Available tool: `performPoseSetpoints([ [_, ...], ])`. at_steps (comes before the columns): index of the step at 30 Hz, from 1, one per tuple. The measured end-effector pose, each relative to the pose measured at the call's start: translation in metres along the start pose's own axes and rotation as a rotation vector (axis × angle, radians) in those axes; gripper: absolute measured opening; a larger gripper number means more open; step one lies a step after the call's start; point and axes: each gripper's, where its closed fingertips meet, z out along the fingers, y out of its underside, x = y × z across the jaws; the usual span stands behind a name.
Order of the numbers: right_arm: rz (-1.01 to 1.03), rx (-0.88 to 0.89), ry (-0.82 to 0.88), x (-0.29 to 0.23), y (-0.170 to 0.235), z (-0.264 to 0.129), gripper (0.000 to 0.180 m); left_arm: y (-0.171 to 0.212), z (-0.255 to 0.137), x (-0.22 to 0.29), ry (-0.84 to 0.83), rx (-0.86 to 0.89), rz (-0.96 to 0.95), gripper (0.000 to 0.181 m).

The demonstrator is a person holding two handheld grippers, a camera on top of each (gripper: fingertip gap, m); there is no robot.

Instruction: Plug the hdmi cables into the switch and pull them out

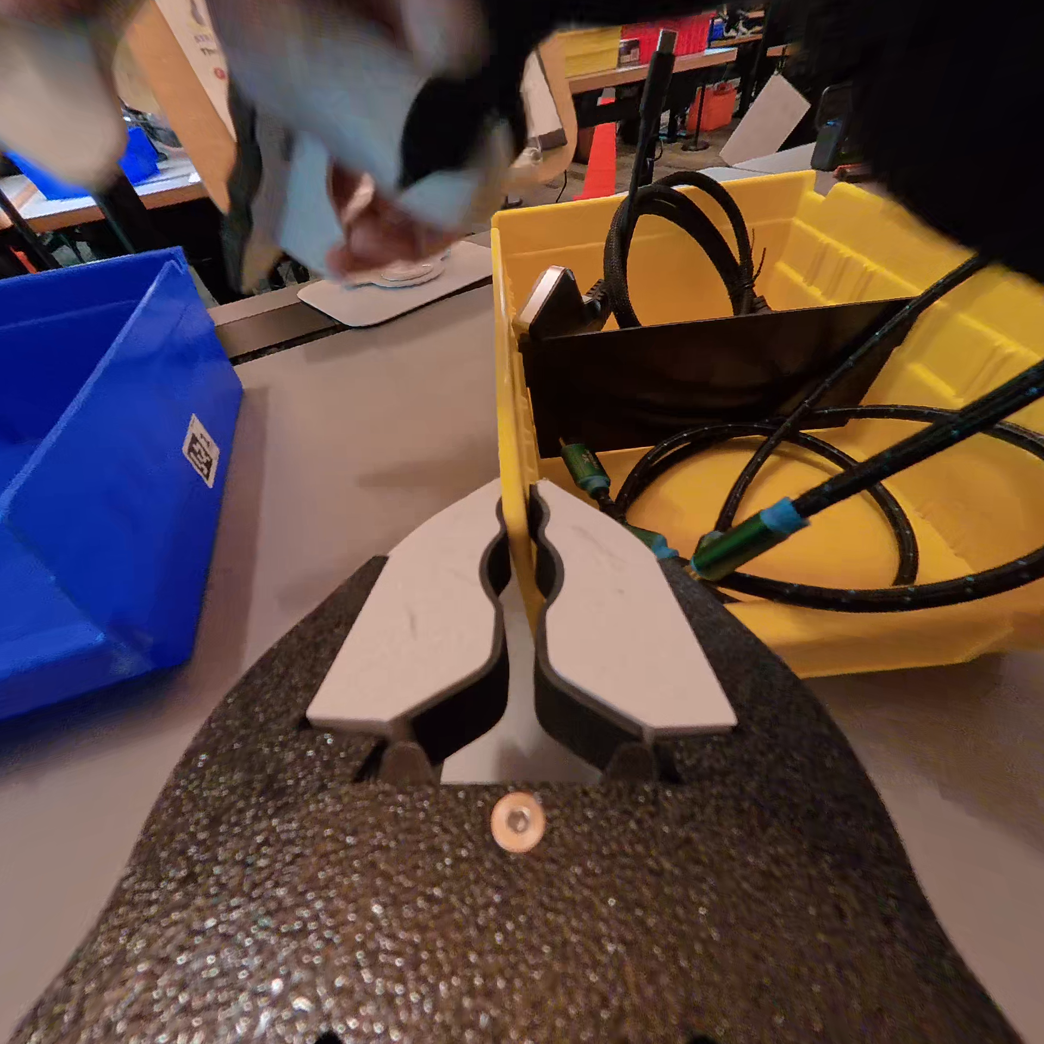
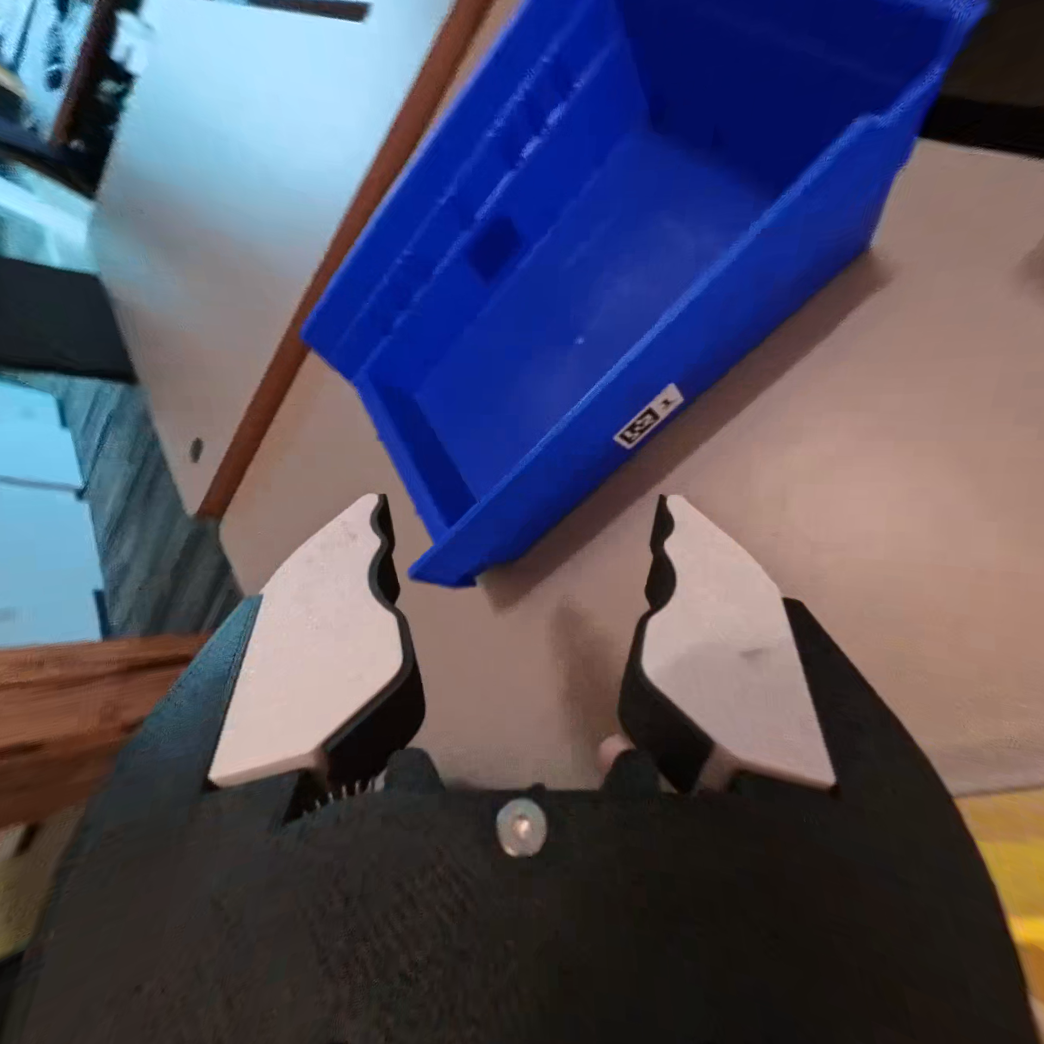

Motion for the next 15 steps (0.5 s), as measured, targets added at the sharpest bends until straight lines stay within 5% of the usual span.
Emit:
performPoseSetpoints([
  [4, 0.193, 0.008, 0.073, 0.022, -0.010, 0.062, 0.080, 0.002, -0.007, -0.015, -0.021, 0.014, -0.056, 0.002],
  [8, 0.180, -0.065, 0.182, 0.039, -0.007, 0.106, 0.072, 0.005, -0.010, -0.033, -0.051, 0.016, -0.072, 0.002],
  [15, 0.101, -0.171, 0.335, 0.060, -0.005, 0.121, 0.036, 0.006, -0.010, -0.041, -0.042, 0.030, -0.109, 0.002],
])
